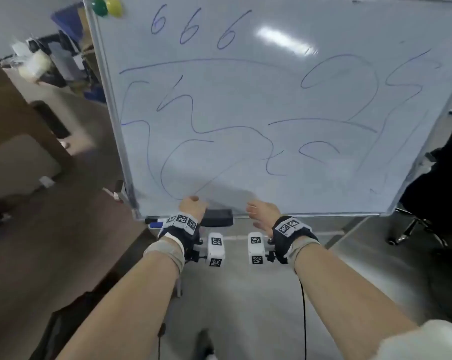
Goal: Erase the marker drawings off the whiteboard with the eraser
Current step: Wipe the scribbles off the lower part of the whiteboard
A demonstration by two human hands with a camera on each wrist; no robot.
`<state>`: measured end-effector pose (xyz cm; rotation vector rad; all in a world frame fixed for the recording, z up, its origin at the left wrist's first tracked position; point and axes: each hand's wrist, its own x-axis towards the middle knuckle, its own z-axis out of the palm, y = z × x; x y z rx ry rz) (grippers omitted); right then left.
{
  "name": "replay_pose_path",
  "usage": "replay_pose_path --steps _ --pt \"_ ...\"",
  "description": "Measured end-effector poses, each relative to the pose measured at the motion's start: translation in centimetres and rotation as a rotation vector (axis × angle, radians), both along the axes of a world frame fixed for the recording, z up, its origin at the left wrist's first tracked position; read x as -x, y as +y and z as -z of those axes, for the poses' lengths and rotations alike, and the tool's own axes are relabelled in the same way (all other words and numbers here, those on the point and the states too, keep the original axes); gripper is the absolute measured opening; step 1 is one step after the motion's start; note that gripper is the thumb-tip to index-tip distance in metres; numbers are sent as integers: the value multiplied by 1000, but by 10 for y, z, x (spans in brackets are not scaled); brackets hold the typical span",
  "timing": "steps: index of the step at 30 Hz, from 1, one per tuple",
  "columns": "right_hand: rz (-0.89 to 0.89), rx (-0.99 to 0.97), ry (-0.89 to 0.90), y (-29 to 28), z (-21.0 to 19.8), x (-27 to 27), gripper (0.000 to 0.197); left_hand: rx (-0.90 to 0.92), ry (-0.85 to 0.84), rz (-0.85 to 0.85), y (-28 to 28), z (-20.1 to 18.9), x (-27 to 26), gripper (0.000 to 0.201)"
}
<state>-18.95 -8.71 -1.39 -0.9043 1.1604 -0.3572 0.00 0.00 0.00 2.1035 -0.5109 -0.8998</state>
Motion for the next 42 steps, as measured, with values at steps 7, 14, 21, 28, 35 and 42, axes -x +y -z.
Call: replay_pose_path --steps 7,14,21,28,35,42 --pt "-75 23 127 5 37 -41 18 -106 -47 287 5 42 -19 54" --pt "28 53 181 -1 32 -48 35 13 -85 393 6 42 -35 51" --pt "-168 183 76 8 1 -43 56 201 -41 283 21 9 -33 52" --pt "-543 489 52 36 -55 -60 58 356 33 127 62 -42 -35 54" --pt "-401 702 -20 53 -108 -105 59 565 11 -234 77 -97 -66 51" --pt "-145 992 -54 40 -171 -165 45 653 -73 -382 56 -153 -139 55"
